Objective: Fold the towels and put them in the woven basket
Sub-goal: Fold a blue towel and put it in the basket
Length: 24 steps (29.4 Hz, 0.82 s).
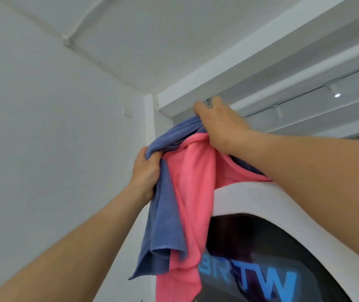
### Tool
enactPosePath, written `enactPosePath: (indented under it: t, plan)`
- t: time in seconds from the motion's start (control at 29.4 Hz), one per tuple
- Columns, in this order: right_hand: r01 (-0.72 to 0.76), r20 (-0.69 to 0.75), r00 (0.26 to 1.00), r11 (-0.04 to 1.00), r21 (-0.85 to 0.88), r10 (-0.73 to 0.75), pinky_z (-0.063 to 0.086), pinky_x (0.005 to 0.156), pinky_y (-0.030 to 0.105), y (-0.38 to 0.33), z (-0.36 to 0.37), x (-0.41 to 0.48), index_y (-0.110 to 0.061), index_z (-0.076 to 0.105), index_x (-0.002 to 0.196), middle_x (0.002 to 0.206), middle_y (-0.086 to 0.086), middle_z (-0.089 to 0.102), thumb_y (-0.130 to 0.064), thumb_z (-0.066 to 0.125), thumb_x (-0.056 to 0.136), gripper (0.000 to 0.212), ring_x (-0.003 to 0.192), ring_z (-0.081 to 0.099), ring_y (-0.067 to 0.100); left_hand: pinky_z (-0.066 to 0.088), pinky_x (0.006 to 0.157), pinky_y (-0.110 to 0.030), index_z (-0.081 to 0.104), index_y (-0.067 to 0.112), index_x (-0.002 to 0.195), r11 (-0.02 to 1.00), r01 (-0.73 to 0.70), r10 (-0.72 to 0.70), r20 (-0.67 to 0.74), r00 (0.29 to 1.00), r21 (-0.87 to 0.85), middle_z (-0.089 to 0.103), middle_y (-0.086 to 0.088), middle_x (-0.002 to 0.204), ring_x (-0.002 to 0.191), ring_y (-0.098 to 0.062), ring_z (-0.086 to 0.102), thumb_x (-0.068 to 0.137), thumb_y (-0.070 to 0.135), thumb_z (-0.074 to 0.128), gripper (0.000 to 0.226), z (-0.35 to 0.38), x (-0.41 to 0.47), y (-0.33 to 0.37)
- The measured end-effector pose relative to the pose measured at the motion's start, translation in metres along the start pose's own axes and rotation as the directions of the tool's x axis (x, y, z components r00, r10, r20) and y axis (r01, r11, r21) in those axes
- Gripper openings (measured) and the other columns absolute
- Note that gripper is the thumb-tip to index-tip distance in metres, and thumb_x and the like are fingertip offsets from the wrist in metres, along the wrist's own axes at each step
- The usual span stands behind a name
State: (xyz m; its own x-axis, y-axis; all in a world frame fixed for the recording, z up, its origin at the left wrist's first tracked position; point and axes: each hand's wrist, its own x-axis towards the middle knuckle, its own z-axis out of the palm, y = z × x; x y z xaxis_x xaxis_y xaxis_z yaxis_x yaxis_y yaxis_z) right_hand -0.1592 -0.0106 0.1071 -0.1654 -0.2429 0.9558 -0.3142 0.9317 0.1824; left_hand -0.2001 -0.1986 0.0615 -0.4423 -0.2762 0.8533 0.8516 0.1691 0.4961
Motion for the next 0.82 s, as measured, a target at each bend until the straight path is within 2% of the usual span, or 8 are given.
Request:
enactPosePath:
  t: [0.07,0.14,0.24,0.31,0.48,0.58,0.65,0.82]
  plan:
    - [-0.083,-0.058,0.995,0.99,-0.113,0.077,0.041,0.076,0.043,0.018,0.004,0.012,-0.011,0.042,0.125,0.121,0.019,0.043,0.001,0.04,0.091,0.036,0.108,0.049,0.038,0.05,0.071,-0.025,0.061,0.016,0.098,0.989,-0.12,0.117,0.044,0.992,0.09,0.067,-0.002,0.095,0.084,-0.014,0.062,0.093,0.018,0.052,0.011,0.011,0.027,0.012]
    - [-0.09,0.187,0.972,0.962,-0.257,0.14,0.045,0.088,0.042,0.033,0.013,0.014,-0.009,0.049,0.127,0.127,0.018,0.051,-0.004,0.045,0.092,0.035,0.116,0.051,0.037,0.051,0.075,-0.029,0.062,0.019,0.092,0.954,-0.123,0.085,0.147,0.985,0.272,0.066,-0.001,0.09,0.083,-0.015,0.061,0.091,0.018,0.055,0.007,0.017,0.04,0.017]
    - [0.127,0.687,0.708,0.927,-0.352,0.164,0.048,0.084,0.033,0.041,0.024,0.004,-0.011,0.061,0.119,0.121,0.011,0.062,-0.019,0.058,0.087,0.033,0.101,0.059,0.029,0.054,0.088,-0.037,0.067,0.022,0.102,0.815,0.117,-0.393,0.392,0.832,0.568,0.072,0.0,0.1,0.095,-0.017,0.067,0.089,0.039,0.061,0.022,0.016,0.026,0.001]
    - [0.138,0.772,0.624,0.956,-0.26,0.12,0.051,0.063,0.027,0.037,0.022,0.001,-0.008,0.059,0.122,0.116,0.01,0.062,-0.017,0.057,0.087,0.036,0.09,0.056,0.025,0.054,0.086,-0.038,0.066,0.023,0.105,0.737,0.208,-0.538,0.372,0.756,0.643,0.072,0.002,0.102,0.098,-0.018,0.066,0.087,0.054,0.057,0.037,0.013,0.018,-0.012]
    - [-0.027,0.663,0.746,0.991,0.129,-0.065,0.043,0.055,0.027,-0.001,0.015,0.009,-0.031,0.034,0.141,0.129,0.004,0.047,-0.028,0.064,0.084,0.064,0.093,0.052,0.022,0.054,0.074,-0.035,0.061,0.011,0.105,0.949,0.314,-0.314,-0.082,0.946,-0.014,0.069,-0.007,0.092,0.085,-0.022,0.066,0.094,0.044,0.051,0.037,0.017,0.024,-0.023]
    - [0.217,0.782,0.617,0.974,-0.06,-0.089,0.038,0.055,0.027,-0.016,0.024,-0.002,-0.034,0.023,0.145,0.131,0.003,0.043,-0.044,0.061,0.087,0.07,0.081,0.054,0.022,0.055,0.079,-0.036,0.064,0.013,0.103,0.928,0.194,-0.305,-0.353,0.884,-0.317,0.068,-0.005,0.09,0.085,-0.024,0.067,0.094,0.032,0.049,0.026,0.008,0.028,-0.026]
    - [0.375,0.83,0.554,0.911,-0.173,-0.07,0.043,0.076,0.029,-0.019,0.029,-0.006,-0.024,0.036,0.143,0.133,0.003,0.048,-0.046,0.047,0.095,0.053,0.092,0.055,0.024,0.054,0.08,-0.036,0.063,0.015,0.097,0.921,0.163,-0.325,-0.466,0.823,-0.354,0.065,-0.002,0.083,0.081,-0.024,0.065,0.092,0.022,0.048,0.017,-0.008,0.027,-0.035]
    - [0.432,0.744,0.667,0.826,-0.362,-0.023,0.044,0.092,0.037,-0.02,0.044,-0.005,-0.007,0.055,0.128,0.132,0.013,0.055,-0.014,0.045,0.097,0.033,0.112,0.056,0.033,0.052,0.078,-0.035,0.063,0.013,0.091,0.941,0.211,-0.331,-0.593,0.735,-0.264,0.064,-0.003,0.087,0.079,-0.023,0.062,0.089,0.011,0.042,0.021,-0.051,-0.004,-0.079]
